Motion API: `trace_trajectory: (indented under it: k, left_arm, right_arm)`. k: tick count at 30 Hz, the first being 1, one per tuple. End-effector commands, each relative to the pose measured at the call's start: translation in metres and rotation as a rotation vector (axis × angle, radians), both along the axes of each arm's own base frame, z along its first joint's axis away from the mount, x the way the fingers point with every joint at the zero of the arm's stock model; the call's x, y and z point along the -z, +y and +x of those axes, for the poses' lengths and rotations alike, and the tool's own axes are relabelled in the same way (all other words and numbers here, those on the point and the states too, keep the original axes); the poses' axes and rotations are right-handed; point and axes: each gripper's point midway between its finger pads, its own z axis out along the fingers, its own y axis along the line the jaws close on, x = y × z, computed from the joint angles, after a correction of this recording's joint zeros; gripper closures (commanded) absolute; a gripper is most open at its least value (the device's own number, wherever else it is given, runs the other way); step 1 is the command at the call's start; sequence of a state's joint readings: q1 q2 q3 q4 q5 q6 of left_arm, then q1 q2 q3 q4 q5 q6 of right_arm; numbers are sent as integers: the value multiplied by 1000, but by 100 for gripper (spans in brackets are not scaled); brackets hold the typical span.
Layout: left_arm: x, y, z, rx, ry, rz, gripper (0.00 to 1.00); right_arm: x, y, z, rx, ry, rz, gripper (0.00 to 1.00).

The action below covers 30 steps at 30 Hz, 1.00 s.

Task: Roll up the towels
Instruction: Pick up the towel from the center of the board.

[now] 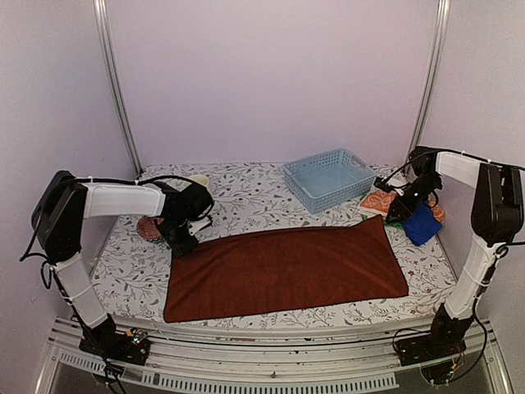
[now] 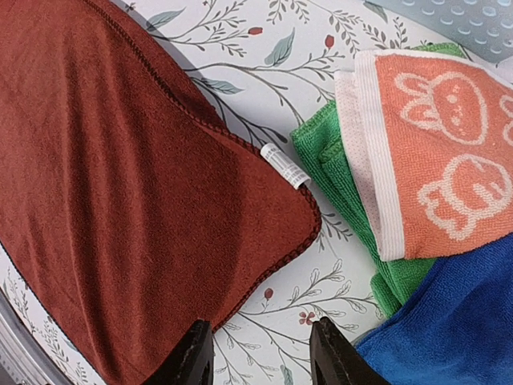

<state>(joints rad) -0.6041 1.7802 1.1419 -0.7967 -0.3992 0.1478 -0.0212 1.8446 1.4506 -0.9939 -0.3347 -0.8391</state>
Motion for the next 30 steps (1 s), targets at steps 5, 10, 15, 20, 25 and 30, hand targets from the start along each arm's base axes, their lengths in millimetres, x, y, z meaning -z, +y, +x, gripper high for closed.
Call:
trace_trajectory:
  k: [5,10,15,20,25,30]
  left_arm:
    - [-5,1,18,33,-74,57,62]
    - [-2,-5,21,48,-65,33,79]
    - [-4,-3,24,14,-71,-11,100]
    - [-11,2,28,-64,-90,-95,100]
    - [-16,8,31,-102,-110,-130,100]
    - [-17,10,32,-120,-112,-150,100]
  right_arm:
    - [0,2,11,23,-9,29,56]
    - [-4,4,20,47,-10,54,56]
    - [-5,12,25,75,18,111,56]
    - [-1,14,29,86,29,129,54]
    - [6,11,33,106,37,114,53]
    - [12,15,37,110,55,142,53]
